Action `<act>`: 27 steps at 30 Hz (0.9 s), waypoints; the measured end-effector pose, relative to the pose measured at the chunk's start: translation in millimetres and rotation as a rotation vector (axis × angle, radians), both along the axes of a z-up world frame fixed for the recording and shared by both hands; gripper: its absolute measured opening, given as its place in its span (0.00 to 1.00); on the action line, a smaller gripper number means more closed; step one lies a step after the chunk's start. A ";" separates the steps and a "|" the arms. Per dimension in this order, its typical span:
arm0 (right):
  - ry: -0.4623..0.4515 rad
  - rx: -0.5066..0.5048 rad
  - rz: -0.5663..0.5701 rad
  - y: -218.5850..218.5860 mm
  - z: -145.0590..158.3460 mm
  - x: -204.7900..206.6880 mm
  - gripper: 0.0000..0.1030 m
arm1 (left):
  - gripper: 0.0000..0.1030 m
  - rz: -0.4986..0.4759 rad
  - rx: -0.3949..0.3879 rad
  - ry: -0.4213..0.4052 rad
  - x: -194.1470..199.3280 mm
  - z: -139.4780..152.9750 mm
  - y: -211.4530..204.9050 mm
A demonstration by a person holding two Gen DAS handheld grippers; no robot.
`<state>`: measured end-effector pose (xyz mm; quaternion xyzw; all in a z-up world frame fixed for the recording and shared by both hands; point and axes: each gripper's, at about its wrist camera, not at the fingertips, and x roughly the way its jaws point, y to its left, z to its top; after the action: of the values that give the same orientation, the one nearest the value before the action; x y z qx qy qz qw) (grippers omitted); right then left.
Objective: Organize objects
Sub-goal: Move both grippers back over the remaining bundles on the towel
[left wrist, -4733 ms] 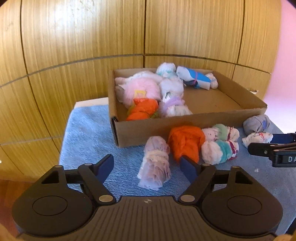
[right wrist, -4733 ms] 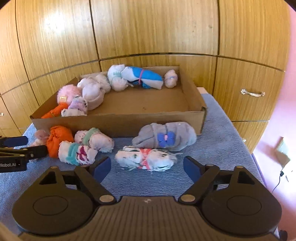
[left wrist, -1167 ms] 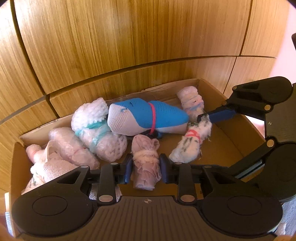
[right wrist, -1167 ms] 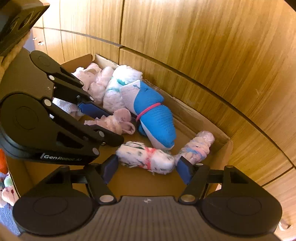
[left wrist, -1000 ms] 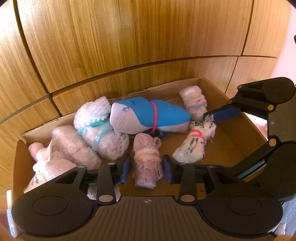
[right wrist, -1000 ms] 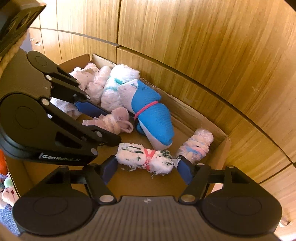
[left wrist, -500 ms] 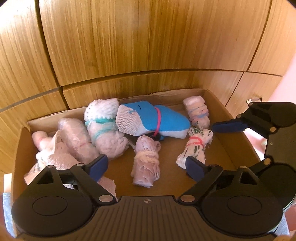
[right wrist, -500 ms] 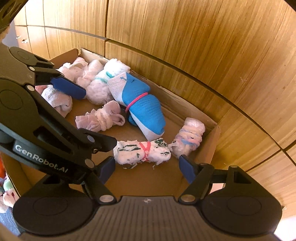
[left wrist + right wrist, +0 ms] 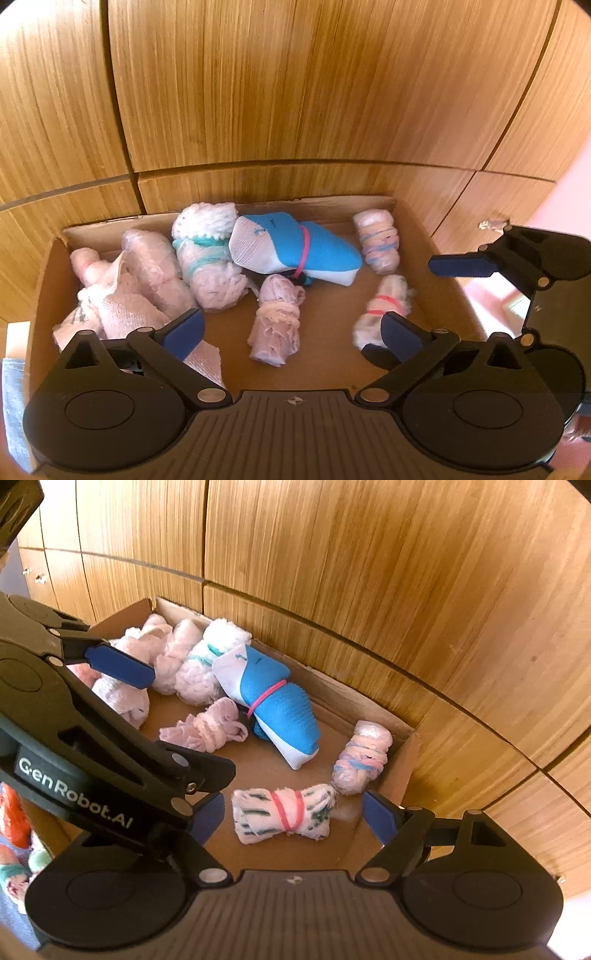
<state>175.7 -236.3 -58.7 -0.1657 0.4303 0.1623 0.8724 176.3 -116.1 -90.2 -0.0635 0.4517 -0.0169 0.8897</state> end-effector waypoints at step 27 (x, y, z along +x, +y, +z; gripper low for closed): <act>-0.087 0.112 -0.148 7.6 50.7 -113.9 0.88 | 0.99 0.046 -0.065 -0.109 -146.4 58.1 21.3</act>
<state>61.8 -228.7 -8.0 -0.0914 0.3932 0.1136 0.9078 29.9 -94.8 -32.2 -0.1018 0.4002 -0.0147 0.9107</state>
